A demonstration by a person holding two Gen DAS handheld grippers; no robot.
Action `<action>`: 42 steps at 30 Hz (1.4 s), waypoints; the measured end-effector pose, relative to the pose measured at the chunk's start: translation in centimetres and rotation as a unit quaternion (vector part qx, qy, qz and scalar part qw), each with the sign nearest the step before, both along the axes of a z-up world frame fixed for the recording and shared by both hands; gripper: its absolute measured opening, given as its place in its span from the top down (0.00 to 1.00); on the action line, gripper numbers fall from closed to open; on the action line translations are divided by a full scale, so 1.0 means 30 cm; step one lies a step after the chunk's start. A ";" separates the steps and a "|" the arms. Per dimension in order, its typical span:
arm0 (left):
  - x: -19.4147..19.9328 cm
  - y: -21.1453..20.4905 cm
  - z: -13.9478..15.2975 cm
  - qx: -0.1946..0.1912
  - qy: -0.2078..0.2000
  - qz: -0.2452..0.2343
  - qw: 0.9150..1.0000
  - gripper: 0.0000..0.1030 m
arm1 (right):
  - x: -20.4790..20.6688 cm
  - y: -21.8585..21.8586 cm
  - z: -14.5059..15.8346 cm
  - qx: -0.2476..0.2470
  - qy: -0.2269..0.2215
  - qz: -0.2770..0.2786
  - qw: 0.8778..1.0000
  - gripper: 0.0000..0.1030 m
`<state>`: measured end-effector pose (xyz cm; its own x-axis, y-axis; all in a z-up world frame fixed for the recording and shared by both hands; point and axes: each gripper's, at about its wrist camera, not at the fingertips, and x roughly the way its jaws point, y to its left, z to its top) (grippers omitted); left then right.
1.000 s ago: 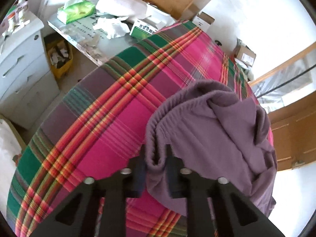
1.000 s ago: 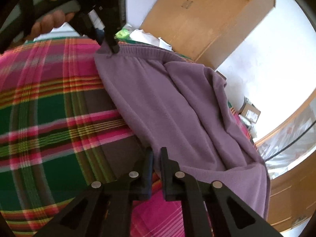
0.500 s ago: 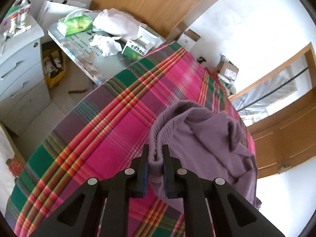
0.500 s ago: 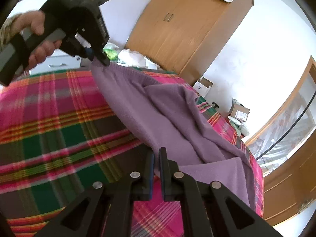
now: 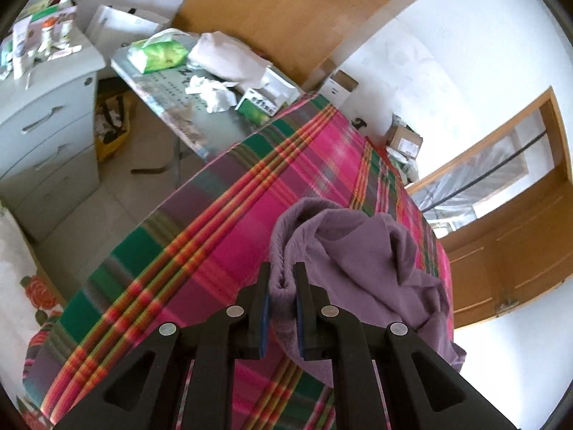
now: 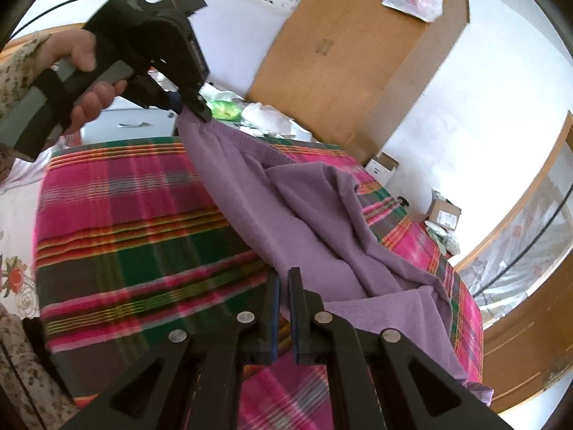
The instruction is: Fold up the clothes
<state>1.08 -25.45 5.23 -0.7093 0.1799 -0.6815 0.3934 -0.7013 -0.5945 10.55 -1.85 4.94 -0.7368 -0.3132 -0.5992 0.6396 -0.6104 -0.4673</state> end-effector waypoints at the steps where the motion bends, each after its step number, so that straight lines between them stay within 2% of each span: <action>1: 0.015 -0.006 -0.006 0.002 -0.001 0.003 1.000 0.89 | 0.010 -0.003 -0.002 -0.001 -0.003 0.004 1.000 0.96; 5: 0.073 -0.029 -0.022 0.006 -0.003 0.014 1.000 0.89 | 0.017 -0.013 -0.035 0.003 -0.021 0.006 1.000 0.96; 13: 0.091 -0.041 -0.109 0.011 -0.038 0.018 0.999 0.89 | 0.031 -0.020 -0.129 0.012 -0.060 0.006 0.998 0.95; 25: 0.100 -0.038 -0.178 0.008 -0.070 0.021 0.997 0.89 | 0.002 0.004 -0.172 -0.004 -0.103 -0.005 0.995 0.94; 30: 0.101 -0.038 -0.192 0.007 -0.085 0.017 0.996 0.89 | -0.013 0.046 -0.130 -0.034 -0.120 -0.014 0.992 0.91; 35: 0.120 -0.032 -0.147 -0.021 -0.084 0.016 0.996 0.85 | -0.040 0.167 -0.065 -0.081 -0.124 -0.063 0.987 0.89; 36: 0.127 -0.032 -0.136 -0.028 -0.083 0.019 0.996 0.83 | -0.049 0.189 -0.055 -0.085 -0.124 -0.073 0.986 0.89; 42: 0.129 -0.028 -0.071 -0.040 -0.077 0.019 0.996 0.82 | -0.102 0.314 0.024 -0.079 -0.097 -0.112 0.986 0.88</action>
<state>4.95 -26.30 3.10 -0.6012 0.0949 -0.7935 0.5023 -0.7273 -0.4676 7.50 7.57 5.65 -0.6749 -0.2562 -0.6920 0.5477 -0.8024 -0.2370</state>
